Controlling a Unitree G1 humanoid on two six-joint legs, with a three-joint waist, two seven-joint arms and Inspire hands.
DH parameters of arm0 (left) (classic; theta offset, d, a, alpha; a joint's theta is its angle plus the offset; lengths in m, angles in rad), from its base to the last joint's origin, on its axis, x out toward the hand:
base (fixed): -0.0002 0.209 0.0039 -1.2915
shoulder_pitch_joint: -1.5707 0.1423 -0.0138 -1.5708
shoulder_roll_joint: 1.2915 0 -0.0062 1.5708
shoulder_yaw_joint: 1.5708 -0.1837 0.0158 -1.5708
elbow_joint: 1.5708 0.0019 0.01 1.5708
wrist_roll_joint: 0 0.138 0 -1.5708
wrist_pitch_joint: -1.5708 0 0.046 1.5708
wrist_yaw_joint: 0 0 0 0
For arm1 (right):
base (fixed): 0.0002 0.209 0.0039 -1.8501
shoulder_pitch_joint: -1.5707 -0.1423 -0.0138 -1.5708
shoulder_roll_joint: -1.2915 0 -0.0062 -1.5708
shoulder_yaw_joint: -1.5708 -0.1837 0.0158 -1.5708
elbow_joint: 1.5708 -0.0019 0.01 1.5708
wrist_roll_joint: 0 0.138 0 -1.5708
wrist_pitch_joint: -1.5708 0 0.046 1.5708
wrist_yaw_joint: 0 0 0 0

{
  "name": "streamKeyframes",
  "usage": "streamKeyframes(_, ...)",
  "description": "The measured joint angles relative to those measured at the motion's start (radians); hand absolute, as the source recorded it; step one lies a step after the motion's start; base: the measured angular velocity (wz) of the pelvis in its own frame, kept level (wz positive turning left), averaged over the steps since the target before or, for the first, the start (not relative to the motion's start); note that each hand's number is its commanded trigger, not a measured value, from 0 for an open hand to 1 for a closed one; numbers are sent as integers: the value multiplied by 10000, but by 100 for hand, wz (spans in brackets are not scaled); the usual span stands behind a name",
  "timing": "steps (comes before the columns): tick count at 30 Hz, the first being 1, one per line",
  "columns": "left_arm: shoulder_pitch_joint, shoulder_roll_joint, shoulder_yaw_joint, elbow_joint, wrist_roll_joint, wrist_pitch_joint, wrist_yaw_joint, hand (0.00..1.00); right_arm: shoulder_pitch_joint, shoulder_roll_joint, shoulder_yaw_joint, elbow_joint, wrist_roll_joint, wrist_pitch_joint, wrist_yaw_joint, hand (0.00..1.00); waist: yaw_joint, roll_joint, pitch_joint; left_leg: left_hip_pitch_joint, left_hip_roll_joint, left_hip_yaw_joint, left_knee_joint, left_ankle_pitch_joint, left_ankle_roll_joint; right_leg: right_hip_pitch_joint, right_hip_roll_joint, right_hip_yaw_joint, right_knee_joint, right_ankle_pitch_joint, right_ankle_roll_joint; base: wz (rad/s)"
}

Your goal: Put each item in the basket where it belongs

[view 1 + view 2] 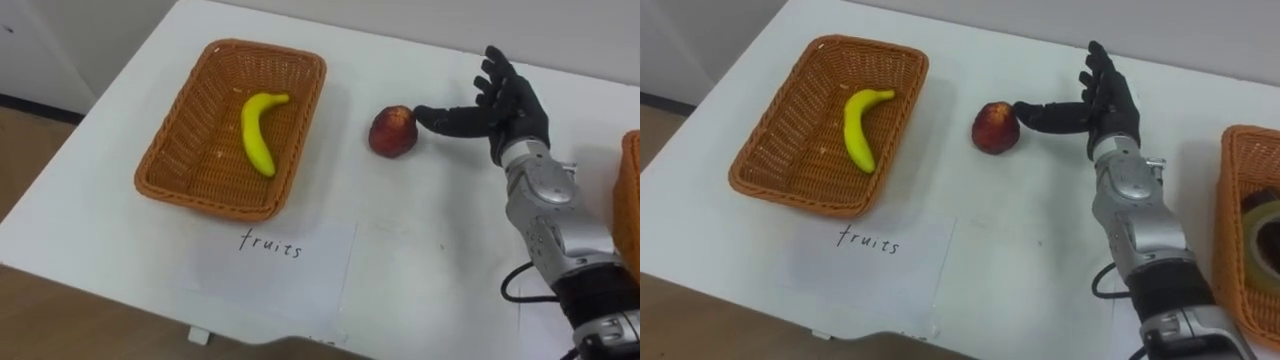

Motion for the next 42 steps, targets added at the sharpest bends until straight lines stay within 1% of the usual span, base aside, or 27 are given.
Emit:
streamKeyframes(3,16,-1,-257,18,-154,-7,10,0,0,111,0,106,-59,0,-41,0,-11,-4,-1,3,0,1,-1,0,0,-3,3,6,0,0,0,0)
streamKeyframes(10,186,-2,-259,-18,-152,-68,40,0,0,300,0,38,-75,-5,-151,0,-54,-47,-26,-3,0,33,9,0,0,10,-2,-25,13,0,0,0)
streamKeyframes(15,307,4,-252,-57,-139,-77,37,0,2,306,0,-255,-74,-19,-267,0,-69,-47,-27,-12,-1,10,52,0,0,43,-14,-131,13,2,1,2)
streamKeyframes(18,368,3,-252,-61,-143,-77,37,0,2,306,-1,-301,-74,-178,-346,0,-82,-60,-46,-1,-1,7,73,0,0,66,-14,-137,13,2,1,0)
streamKeyframes(23,461,4,-234,-61,-148,-75,38,0,48,321,-4,-301,-4,-188,-374,0,-112,-43,-54,111,-2,26,85,0,0,193,-20,-139,-2,8,-2,0)
streamKeyframes(24,484,4,-235,-61,-148,-75,38,0,58,341,-4,-301,20,-188,-374,0,-111,-36,-55,160,-2,27,84,0,0,241,-19,-141,-4,8,-2,0)
streamKeyframes(25,530,0,-237,-61,-148,-73,37,0,66,370,-4,-319,51,-188,-372,0,-137,-11,-83,202,-1,45,88,0,0,291,-22,-147,-4,8,-2,0)
streamKeyframes(26,539,0,-234,-63,-147,-71,37,0,66,369,-6,-401,53,-188,-375,0,-160,1,-90,224,-1,52,88,0,0,307,-24,-149,-4,8,-2,0)
streamKeyframes(30,569,2,-229,-62,-111,-33,37,0,199,375,-7,-726,145,-188,-381,0,-168,28,-99,310,0,60,88,0,0,387,-21,-139,-2,8,-2,0)
streamKeyframes(33,595,-7,-200,-62,-41,1,24,0,442,376,-29,-1131,188,-191,-361,0,-170,85,-136,348,-2,60,96,0,0,438,-23,-142,-3,16,0,0)
streamKeyframes(35,627,-7,-198,-62,-48,11,16,0,646,380,-31,-1460,213,-195,-354,0,-165,165,-183,348,-2,60,121,0,0,449,-19,-136,-2,33,-5,0)
streamKeyframes(37,653,-10,-192,-64,-52,11,16,0,760,410,-31,-1539,371,-208,-322,0,-166,208,-203,353,-3,61,170,0,0,481,-19,-135,1,38,-7,0)
streamKeyframes(42,658,-65,-159,-51,-54,11,10,0,1291,483,-3,-1540,445,-219,148,0,-115,275,-172,344,12,64,195,0,0,480,-6,-124,27,57,-33,0)
